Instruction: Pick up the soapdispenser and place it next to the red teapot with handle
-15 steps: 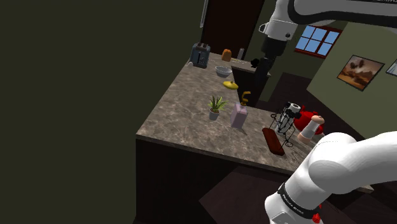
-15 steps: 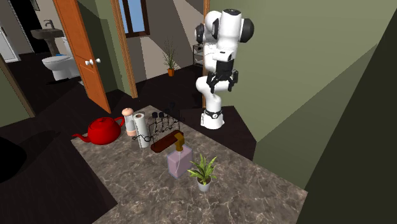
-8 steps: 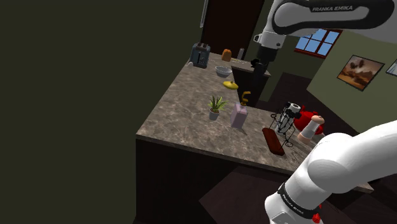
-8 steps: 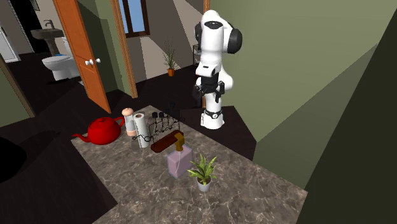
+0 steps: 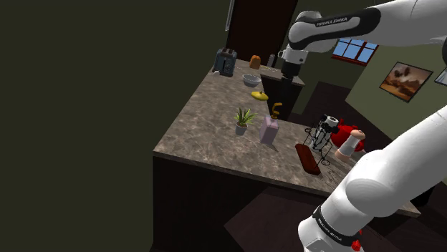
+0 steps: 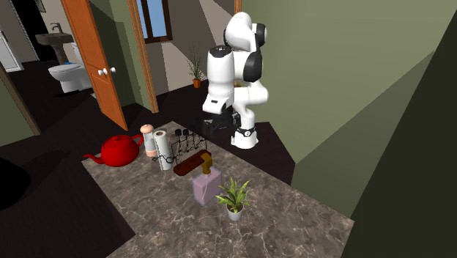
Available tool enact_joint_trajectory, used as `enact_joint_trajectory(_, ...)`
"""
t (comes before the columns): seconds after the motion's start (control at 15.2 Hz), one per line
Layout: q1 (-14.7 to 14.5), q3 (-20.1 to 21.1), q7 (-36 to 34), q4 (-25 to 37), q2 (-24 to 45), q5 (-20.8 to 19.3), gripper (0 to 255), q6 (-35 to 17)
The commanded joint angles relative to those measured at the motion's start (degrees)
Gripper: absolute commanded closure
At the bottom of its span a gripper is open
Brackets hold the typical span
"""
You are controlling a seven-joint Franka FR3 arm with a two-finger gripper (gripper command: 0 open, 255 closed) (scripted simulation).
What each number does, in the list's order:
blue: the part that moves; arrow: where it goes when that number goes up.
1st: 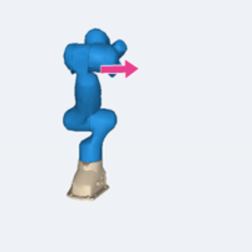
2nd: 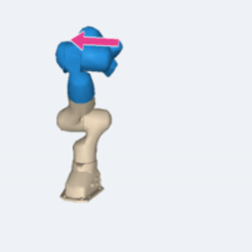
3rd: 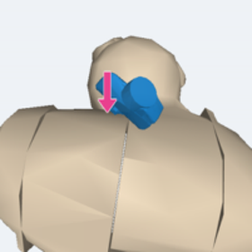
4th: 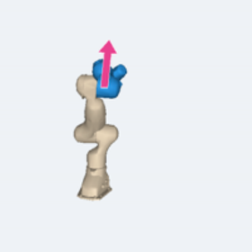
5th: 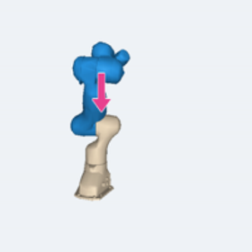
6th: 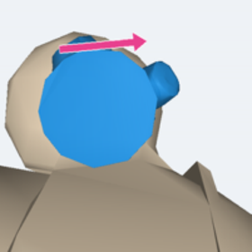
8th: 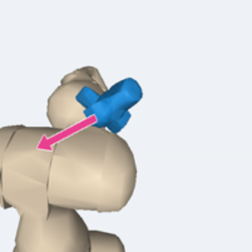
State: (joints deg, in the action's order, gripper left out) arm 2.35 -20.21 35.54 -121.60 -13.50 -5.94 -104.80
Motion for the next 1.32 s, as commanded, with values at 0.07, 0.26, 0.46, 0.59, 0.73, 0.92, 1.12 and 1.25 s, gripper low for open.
enact_joint_trajectory(0.07,0.52,-2.47,4.67,3.75,6.69,2.09,0,-1.65)
enact_joint_trajectory(0.26,1.50,-4.33,9.40,8.53,13.92,4.97,0,-2.50)
enact_joint_trajectory(0.46,2.01,-4.61,10.77,8.66,16.19,5.95,0,-4.13)
enact_joint_trajectory(0.59,2.05,-4.62,10.86,7.39,16.46,6.06,0,-5.65)
enact_joint_trajectory(0.73,2.08,-4.63,10.96,6.17,16.78,6.20,0,-7.16)
enact_joint_trajectory(0.92,2.11,-4.63,11.06,5.24,17.07,6.33,0,-8.35)
enact_joint_trajectory(1.12,2.11,-4.63,11.06,5.24,17.08,6.33,0,-8.35)
enact_joint_trajectory(1.25,2.11,-4.63,11.06,5.24,17.08,6.33,0,-8.35)
